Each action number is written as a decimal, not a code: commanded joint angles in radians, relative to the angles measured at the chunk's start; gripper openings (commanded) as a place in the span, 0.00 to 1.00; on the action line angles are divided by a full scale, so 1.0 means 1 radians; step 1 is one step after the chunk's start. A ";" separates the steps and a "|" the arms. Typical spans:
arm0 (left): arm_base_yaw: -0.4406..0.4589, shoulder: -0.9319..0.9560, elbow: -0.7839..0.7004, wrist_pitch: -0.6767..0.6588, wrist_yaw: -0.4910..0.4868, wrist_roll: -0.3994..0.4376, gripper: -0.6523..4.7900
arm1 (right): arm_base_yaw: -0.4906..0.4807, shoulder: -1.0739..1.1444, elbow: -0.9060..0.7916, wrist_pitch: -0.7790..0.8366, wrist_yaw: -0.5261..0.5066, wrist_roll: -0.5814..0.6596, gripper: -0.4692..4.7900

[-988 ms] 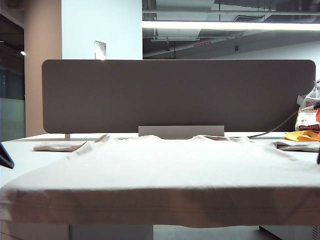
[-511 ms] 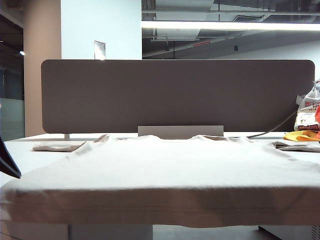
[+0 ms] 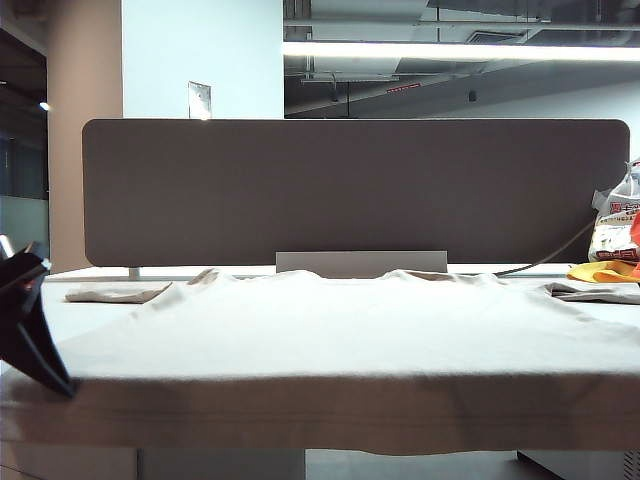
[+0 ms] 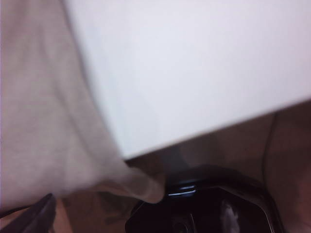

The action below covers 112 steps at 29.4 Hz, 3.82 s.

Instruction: Fold the bottom side of the T-shirt horizontally towards the center, about one-third of the way, then fold the sleeve back towards the center, creating a straight line along the edge of the T-shirt, and finally fold the bottom of the T-shirt up towards the top, creating a neat rectangle.

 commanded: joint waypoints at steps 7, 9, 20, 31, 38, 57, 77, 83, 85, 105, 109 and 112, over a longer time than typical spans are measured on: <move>0.000 0.020 0.037 0.027 0.009 0.008 0.78 | 0.002 0.072 0.002 0.060 -0.050 0.001 0.63; 0.000 0.020 0.037 0.032 0.010 0.008 0.74 | 0.002 0.094 0.002 0.085 -0.069 0.002 0.54; 0.000 0.020 0.037 0.033 0.015 0.008 0.43 | 0.002 0.235 0.002 0.161 -0.109 0.000 0.24; 0.000 0.020 0.037 0.020 0.032 0.027 0.21 | 0.002 0.237 0.002 0.184 -0.154 -0.018 0.09; 0.000 0.020 0.037 0.002 0.060 0.043 0.20 | 0.002 0.233 0.002 0.181 -0.226 -0.019 0.09; 0.000 0.019 0.039 -0.003 0.211 0.045 0.11 | 0.002 -0.058 0.003 0.064 -0.229 -0.011 0.09; 0.001 0.012 0.039 -0.012 0.444 0.027 0.11 | 0.002 -0.167 0.027 0.076 -0.378 0.016 0.08; 0.001 -0.043 0.060 -0.014 0.438 0.041 0.11 | 0.001 -0.196 0.101 0.036 -0.371 0.016 0.08; 0.001 -0.066 0.085 -0.028 0.438 0.041 0.11 | 0.001 -0.196 0.116 0.033 -0.363 0.016 0.08; 0.003 -0.093 0.407 -0.320 0.197 0.191 0.11 | -0.009 -0.190 0.129 0.163 -0.303 0.102 0.08; 0.003 -0.090 0.430 -0.281 0.129 0.191 0.11 | -0.015 -0.176 0.132 0.198 -0.267 0.122 0.08; 0.003 -0.070 0.439 -0.246 0.127 0.190 0.11 | -0.014 -0.124 0.167 0.198 -0.274 0.122 0.08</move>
